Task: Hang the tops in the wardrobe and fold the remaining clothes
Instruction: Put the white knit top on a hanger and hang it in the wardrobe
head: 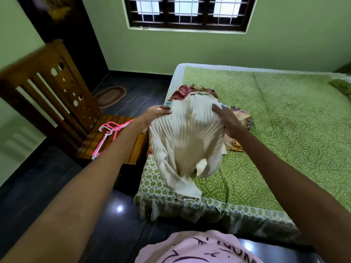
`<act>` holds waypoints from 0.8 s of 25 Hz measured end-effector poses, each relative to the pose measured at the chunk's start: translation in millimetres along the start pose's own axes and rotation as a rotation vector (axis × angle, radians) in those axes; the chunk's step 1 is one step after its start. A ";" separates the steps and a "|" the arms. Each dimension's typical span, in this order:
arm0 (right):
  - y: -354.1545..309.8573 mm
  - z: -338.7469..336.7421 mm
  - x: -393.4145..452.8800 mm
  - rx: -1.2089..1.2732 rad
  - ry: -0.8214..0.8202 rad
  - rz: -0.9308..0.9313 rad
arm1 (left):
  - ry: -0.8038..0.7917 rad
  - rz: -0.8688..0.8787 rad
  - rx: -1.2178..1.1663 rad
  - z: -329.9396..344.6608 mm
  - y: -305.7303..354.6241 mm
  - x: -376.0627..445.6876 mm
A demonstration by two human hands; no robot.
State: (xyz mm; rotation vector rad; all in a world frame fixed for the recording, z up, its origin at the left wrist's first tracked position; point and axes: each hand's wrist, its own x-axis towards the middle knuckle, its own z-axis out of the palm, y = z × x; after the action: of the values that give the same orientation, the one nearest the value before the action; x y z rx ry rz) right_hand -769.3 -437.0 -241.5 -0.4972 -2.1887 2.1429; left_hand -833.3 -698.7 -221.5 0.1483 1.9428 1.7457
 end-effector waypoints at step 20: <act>56.2 -70.2 6.1 -0.387 -0.331 0.462 | -0.222 -0.629 0.350 -24.9 -57.0 30.7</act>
State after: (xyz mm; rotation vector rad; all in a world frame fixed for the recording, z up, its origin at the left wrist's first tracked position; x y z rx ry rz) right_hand -746.5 -367.8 -294.6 -0.7831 -2.9512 2.1167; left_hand -856.1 -717.6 -284.2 -0.1330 1.8456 0.9419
